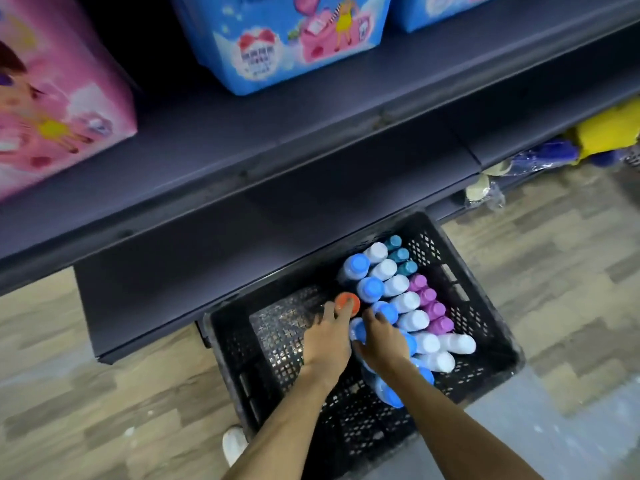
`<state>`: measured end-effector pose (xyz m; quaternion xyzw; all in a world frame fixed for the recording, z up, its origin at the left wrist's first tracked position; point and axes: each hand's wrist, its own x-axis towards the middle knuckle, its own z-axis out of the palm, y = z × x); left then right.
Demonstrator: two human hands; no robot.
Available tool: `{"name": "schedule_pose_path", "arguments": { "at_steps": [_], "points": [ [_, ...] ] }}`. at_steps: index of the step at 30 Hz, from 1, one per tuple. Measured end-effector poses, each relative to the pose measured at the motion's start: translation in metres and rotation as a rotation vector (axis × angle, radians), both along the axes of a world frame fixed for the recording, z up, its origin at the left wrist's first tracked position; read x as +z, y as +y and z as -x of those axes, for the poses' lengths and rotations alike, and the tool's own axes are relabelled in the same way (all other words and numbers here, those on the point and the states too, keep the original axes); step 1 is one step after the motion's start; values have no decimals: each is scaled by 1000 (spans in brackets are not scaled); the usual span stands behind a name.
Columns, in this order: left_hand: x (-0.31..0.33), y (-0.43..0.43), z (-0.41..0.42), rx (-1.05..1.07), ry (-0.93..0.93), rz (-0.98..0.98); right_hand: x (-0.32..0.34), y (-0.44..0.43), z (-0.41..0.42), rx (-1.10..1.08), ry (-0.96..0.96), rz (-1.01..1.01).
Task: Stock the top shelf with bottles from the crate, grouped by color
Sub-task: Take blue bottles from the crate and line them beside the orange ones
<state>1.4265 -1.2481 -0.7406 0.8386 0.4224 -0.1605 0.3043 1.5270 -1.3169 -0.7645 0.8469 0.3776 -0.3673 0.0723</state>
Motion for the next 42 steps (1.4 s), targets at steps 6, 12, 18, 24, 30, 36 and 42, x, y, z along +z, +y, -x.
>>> {"name": "schedule_pose_path", "arguments": {
  "at_steps": [6,12,18,24,30,36,42],
  "points": [
    [-28,-1,-25,67,-40,132,-14,-9,-3,42,-32,-78],
    [-43,-3,-26,28,-66,23,-15,-8,-7,54,2,-86],
    [-23,1,2,62,-5,-103,12,-9,-13,115,-26,-162],
    [39,27,30,72,44,-249,93,9,-19,267,-63,-299],
    [154,49,63,75,19,-309,212,47,1,510,-160,-413],
    [277,65,100,4,-174,-452,349,69,37,590,-227,-557],
    [389,74,143,-12,-338,-598,465,75,78,615,-300,-641]
  ]
}}
